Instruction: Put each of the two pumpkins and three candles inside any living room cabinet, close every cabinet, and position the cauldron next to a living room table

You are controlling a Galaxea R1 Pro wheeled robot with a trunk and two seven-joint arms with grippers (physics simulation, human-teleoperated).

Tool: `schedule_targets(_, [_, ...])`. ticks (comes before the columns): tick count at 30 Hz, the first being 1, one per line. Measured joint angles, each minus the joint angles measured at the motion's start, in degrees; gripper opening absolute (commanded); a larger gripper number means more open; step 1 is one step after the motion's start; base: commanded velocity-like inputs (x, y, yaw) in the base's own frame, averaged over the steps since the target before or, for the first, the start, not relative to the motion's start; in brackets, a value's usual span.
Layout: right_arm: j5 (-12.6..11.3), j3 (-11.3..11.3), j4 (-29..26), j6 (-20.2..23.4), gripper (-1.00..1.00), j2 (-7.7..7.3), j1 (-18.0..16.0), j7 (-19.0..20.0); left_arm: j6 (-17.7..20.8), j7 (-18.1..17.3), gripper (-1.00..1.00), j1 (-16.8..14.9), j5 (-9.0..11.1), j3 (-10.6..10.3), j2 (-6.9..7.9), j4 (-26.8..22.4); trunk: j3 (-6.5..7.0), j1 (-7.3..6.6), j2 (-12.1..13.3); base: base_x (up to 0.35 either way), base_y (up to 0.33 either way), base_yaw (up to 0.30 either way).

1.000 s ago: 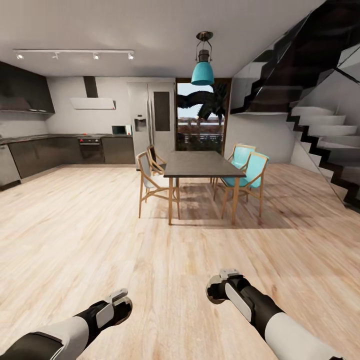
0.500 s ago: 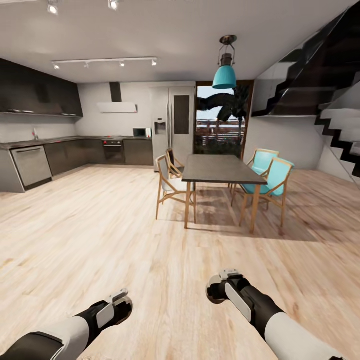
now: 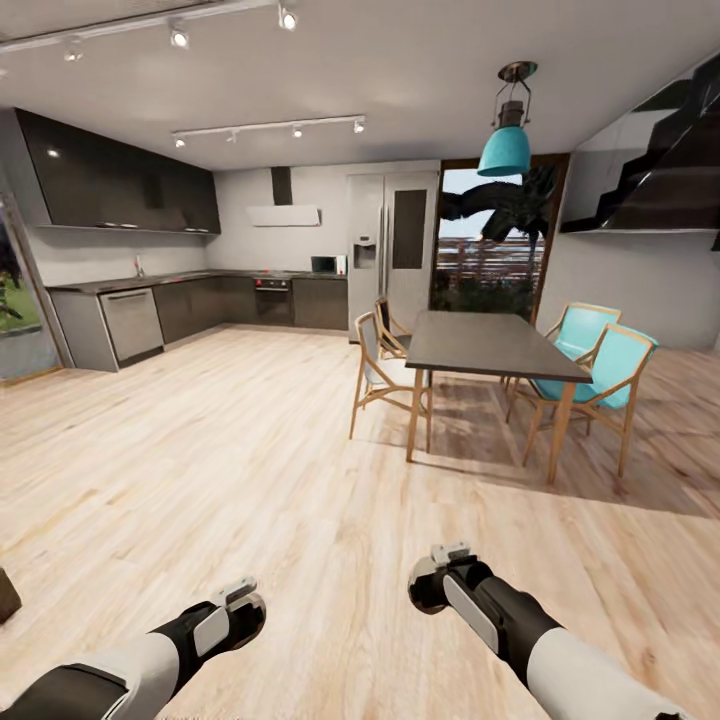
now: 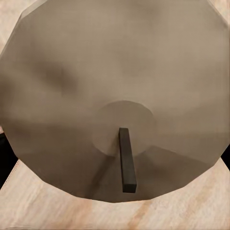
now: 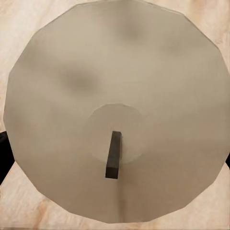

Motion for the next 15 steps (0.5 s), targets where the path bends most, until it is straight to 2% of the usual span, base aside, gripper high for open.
schedule_targets(12, [0.07,0.47,0.07,-0.02,-1.0,-0.01,0.0,-0.02,0.0,0.01,-1.0,0.0,-0.01,0.04,0.02,0.06,1.65,-2.64,4.81,0.0,0.0,0.276])
schedule_targets(15, [0.04,0.12,2.87,-1.21,-1.0,-0.02,0.0,-0.02,0.01,0.04,-1.0,0.02,-0.02,0.08,0.08,1.09,2.06,-3.29,6.02,0.0,0.0,0.275])
